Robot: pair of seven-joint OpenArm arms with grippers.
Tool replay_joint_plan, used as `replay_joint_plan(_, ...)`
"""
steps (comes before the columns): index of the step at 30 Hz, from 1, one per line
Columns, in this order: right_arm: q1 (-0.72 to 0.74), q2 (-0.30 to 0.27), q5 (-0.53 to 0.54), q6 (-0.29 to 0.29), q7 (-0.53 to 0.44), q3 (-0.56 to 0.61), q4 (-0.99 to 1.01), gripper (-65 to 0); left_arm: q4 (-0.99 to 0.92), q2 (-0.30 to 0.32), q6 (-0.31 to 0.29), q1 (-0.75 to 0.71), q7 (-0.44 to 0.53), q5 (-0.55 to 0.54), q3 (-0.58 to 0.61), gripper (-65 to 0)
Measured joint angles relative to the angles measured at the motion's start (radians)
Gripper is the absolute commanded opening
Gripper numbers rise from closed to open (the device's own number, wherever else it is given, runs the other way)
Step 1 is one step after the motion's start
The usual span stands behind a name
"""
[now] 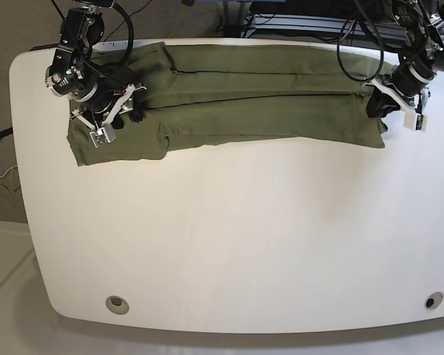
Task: Fold the T-shirt properly
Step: 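Open the left gripper and regrasp the strip end's folded layers, then drag the gripped strip end with the left gripper toward the right gripper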
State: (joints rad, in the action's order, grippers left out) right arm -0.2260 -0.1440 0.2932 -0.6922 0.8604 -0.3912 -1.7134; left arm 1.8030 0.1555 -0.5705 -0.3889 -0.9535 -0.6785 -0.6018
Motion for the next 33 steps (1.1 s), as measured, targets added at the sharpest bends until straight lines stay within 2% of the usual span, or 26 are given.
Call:
replay_joint_plan(3,0.000,0.002,0.000,0.000,0.000,0.000,0.000,-37.7,0.016,-0.013,0.000,-0.010,-0.001,0.001,0.029,-65.0)
replay_joint_plan(11,0.000,0.003,0.000,0.000,0.000,0.000,0.000,-37.9,0.037,-0.090,-0.003,-0.012,-0.008,0.008,0.197,-65.0)
replay_joint_plan(13,0.000,0.002,0.000,0.000,-0.001,0.000,0.000,-37.6,0.045,-0.093,-0.005,-0.013,-0.010,0.006,0.212,-65.0)
replay_joint_plan(16,0.000,0.000,-0.003,0.000,0.002,-0.001,0.000,-37.6,0.072,-0.079,0.033,-0.014,-0.005,0.043,0.300,-65.0)
replay_joint_plan(26,-0.002,-0.001,-0.005,0.001,0.006,0.000,0.001,-37.8,0.103,-0.097,0.047,-0.008,-0.010,0.028,0.467,-65.0)
replay_joint_plan(33,-0.001,0.008,-0.001,0.000,0.005,0.006,0.001,-37.9,0.103,-0.103,0.058,0.002,-0.024,0.035,0.521,-65.0)
